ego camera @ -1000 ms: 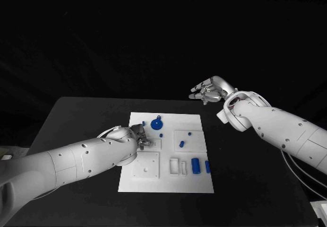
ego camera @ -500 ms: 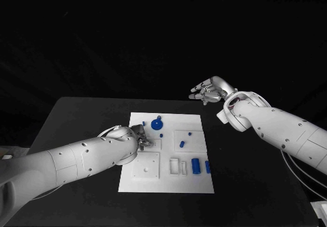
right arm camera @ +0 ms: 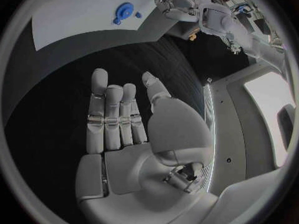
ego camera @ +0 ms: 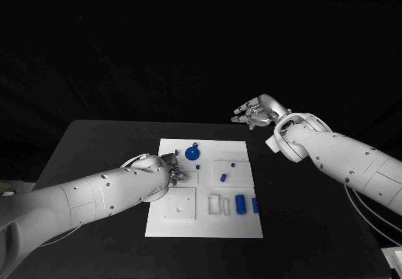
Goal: Assemble the parts on the task board
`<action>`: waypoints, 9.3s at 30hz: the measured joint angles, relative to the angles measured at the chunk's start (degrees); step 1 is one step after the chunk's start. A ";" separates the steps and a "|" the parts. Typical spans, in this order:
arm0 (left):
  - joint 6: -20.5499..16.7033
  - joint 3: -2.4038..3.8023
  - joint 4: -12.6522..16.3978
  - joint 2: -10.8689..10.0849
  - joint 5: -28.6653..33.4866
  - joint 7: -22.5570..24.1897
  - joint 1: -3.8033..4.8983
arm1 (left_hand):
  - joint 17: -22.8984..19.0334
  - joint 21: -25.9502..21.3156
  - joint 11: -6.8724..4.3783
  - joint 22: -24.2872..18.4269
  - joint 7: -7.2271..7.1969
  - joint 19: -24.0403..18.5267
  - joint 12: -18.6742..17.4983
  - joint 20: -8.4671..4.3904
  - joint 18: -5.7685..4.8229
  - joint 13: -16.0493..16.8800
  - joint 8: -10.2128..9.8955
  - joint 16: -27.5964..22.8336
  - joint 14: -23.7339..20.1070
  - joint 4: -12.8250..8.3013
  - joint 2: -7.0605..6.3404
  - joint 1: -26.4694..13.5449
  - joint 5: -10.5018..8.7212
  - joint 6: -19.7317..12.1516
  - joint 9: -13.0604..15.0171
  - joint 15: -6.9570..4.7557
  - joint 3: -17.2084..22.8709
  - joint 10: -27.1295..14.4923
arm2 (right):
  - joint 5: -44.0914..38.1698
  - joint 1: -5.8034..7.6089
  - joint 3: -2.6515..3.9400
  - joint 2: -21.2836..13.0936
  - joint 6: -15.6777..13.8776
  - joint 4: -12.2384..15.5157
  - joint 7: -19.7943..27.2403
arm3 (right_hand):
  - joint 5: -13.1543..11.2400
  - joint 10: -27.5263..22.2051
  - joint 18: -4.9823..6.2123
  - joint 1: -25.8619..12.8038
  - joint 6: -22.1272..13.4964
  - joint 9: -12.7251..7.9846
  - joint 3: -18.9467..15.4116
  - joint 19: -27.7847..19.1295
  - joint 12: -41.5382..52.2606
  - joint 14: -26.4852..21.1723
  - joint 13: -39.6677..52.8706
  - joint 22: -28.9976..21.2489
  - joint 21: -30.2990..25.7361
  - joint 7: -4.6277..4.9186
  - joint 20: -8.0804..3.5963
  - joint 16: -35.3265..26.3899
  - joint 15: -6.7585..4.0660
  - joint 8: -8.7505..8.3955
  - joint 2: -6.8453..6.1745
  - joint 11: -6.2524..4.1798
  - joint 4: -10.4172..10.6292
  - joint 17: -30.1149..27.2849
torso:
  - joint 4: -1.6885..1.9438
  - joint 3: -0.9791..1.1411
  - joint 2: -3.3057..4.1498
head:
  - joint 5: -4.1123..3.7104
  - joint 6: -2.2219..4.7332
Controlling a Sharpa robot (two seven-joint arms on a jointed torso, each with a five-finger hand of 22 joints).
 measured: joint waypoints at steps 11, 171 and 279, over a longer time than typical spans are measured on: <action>1.40 0.05 -1.43 0.89 0.64 0.00 0.17 | 0.59 0.41 -0.33 -0.01 -0.19 0.01 0.51 0.41 0.00 0.00 -0.13 0.00 0.25 -1.37 0.09 -2.67 2.92 0.80 0.97 -0.23 1.20 0.12 | 0.03 0.00 0.00 0.10 0.19 -0.12 0.00 | 0.25 0.00 0.00 0.00 0.02 0.00 0.00 0.00 0.00 0.00 -0.05 0.09 -0.25 -0.02 0.00 0.00 0.00 0.00 0.00 0.00 0.00 0.00 | -0.03 -0.01 0.00 | -0.04 -0.02; 10.99 5.76 -13.24 0.27 17.65 1.35 8.89 | -15.54 -7.56 2.43 0.03 -2.53 -1.94 -4.28 -2.77 -4.93 0.65 -14.31 -3.49 -7.07 4.15 -0.41 -3.61 5.33 -0.16 -26.00 1.51 -15.35 -4.08 | 1.01 -0.05 -0.02 0.48 1.04 -1.91 0.65 | 0.45 -0.01 -0.01 -0.69 -2.34 0.00 -0.72 0.62 0.00 0.00 -0.10 1.86 -2.00 0.69 0.21 0.00 0.00 0.00 0.24 0.01 0.72 -0.21 | -0.28 -0.42 0.49 | 1.15 4.21; 23.37 5.87 -31.81 9.36 19.47 4.83 7.52 | -16.52 -5.53 1.93 0.02 -1.25 -1.96 -3.33 -2.80 -4.92 0.89 -14.06 -0.66 -7.55 -5.88 6.81 0.79 20.47 -0.23 -30.08 1.20 -5.80 -3.96 | 1.26 0.35 0.01 1.15 0.33 -0.19 0.75 | 0.89 -0.02 -0.03 -0.68 -2.73 0.00 -0.89 1.02 0.00 0.01 -0.20 2.70 -2.86 0.68 0.20 0.00 -0.01 0.00 0.23 0.02 2.62 -0.36 | -2.44 -0.92 3.53 | 2.47 6.38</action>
